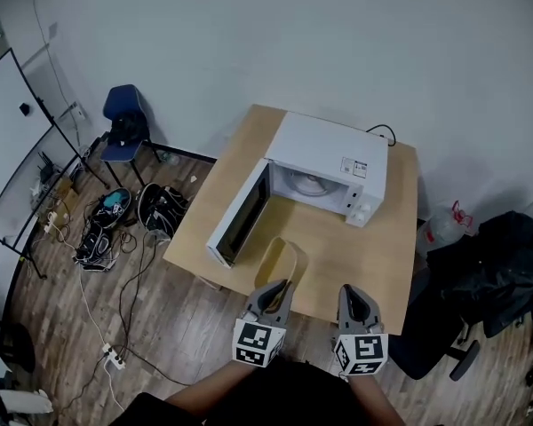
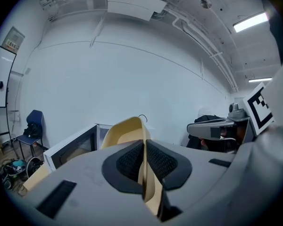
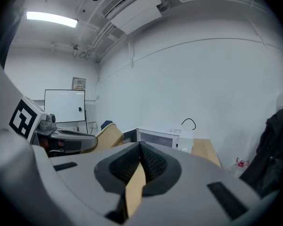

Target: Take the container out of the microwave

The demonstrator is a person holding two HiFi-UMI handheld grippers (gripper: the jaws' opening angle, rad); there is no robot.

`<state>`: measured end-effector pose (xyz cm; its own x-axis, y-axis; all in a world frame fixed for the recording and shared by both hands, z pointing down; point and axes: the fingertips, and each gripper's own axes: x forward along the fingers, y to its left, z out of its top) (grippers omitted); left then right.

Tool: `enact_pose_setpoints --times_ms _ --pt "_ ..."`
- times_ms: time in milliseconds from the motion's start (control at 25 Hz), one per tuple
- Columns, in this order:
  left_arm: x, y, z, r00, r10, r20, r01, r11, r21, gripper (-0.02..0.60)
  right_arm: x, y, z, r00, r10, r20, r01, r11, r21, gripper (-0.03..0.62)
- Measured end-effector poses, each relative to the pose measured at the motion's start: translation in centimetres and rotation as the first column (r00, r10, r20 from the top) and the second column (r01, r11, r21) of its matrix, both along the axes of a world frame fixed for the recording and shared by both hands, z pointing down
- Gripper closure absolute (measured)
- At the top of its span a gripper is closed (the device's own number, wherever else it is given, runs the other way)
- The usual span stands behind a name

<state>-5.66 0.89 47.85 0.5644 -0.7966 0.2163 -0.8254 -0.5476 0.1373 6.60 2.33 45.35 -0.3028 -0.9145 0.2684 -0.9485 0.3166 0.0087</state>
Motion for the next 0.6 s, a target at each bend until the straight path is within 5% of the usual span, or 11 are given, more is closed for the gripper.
enact_pose_setpoints --times_ms 600 --pt "2.5 -0.5 -1.4 0.999 0.025 0.036 -0.027 0.999 0.034 0.554 3.1 -0.4 -1.2 0.998 0.055 0.008 -0.055 0.998 0.03 0.537"
